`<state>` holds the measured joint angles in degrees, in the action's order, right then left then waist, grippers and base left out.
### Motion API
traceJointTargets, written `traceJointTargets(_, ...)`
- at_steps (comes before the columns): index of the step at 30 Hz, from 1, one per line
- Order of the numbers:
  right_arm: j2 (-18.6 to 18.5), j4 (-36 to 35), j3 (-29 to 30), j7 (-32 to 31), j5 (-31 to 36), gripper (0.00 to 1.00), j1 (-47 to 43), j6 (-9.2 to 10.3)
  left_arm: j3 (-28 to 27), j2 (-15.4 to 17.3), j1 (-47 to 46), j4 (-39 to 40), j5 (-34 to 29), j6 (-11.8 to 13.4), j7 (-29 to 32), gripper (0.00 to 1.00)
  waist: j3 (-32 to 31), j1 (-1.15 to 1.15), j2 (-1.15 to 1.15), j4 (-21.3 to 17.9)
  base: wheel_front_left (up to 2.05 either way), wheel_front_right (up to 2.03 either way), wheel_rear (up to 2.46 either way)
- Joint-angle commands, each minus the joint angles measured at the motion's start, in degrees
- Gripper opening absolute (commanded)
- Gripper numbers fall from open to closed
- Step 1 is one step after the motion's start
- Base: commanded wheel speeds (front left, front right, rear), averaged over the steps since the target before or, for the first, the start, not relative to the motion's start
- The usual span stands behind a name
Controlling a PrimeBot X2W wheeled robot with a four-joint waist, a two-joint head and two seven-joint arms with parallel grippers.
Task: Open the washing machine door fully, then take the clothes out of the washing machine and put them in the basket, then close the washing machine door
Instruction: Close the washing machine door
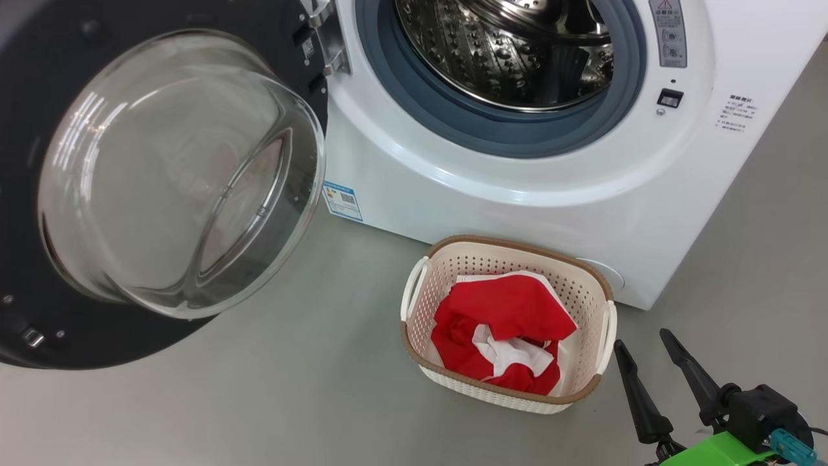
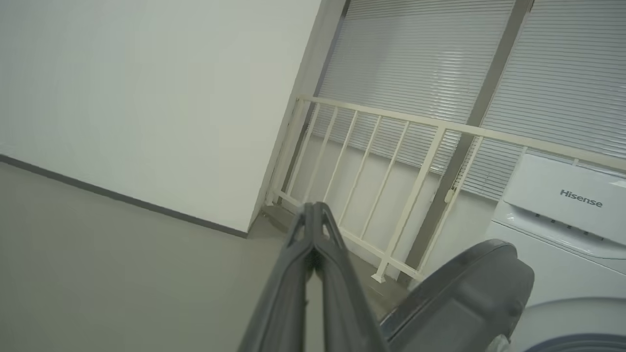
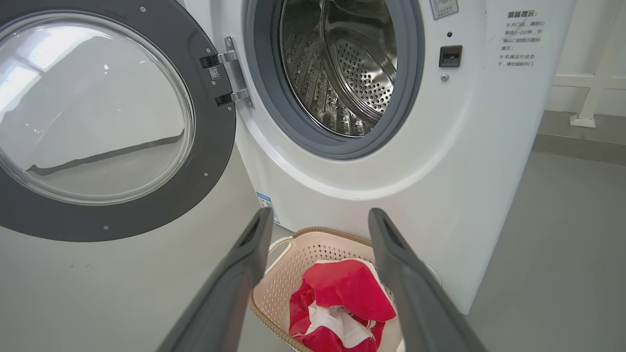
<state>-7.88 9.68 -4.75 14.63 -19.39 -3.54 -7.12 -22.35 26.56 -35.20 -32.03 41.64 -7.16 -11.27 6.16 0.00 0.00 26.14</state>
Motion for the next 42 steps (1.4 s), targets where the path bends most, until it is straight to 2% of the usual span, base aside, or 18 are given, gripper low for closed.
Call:
traceJointTargets(1, -0.67, -1.41, -1.32, 0.37, 1.02, 1.0, 1.54, -0.36, -1.82, 4.75, -3.25, -2.04, 2.52, -0.32, 2.67, 0.0, 0.7, 0.0, 0.0, -0.4, 0.0, 0.0, 0.0)
traceJointTargets(6, -0.44, -1.39, -1.35, 0.37, 1.04, 1.0, 1.62, -0.36, 0.47, 7.91, -6.87, -10.81, 7.58, -0.32, 14.35, 0.0, 1.2, 0.0, 0.0, -0.31, 0.0, 0.0, 0.0)
traceJointTargets(11, -0.36, -1.47, -1.31, 0.37, 1.08, 1.0, 1.3, -0.36, 1.96, 10.02, -8.27, -14.43, 12.33, -0.32, 24.41, 0.0, 1.28, 0.0, 0.0, 0.06, 0.0, 0.0, 0.0)
traceJointTargets(20, -0.78, -1.32, -1.59, 0.37, 1.03, 1.0, 1.47, -0.36, 2.15, 9.9, -8.38, -17.02, 20.59, -0.33, 40.26, 0.0, 1.21, 0.0, 0.0, 0.41, 0.0, 0.0, 0.0)
traceJointTargets(27, -0.96, -1.31, -1.91, 0.37, 0.94, 1.0, 1.25, -0.36, 2.55, 9.14, -6.16, -14.74, 23.94, -0.33, 45.66, 0.0, 0.87, 0.0, 0.0, 0.02, 0.0, 0.0, 0.0)
traceJointTargets(42, 0.06, -1.07, -1.69, 0.37, 0.97, 1.0, 0.8, -0.36, 5.95, 7.76, 1.11, -1.44, 29.6, -0.33, 54.65, 0.0, -0.57, 0.0, 0.0, -0.66, 0.0, 0.0, 0.0)
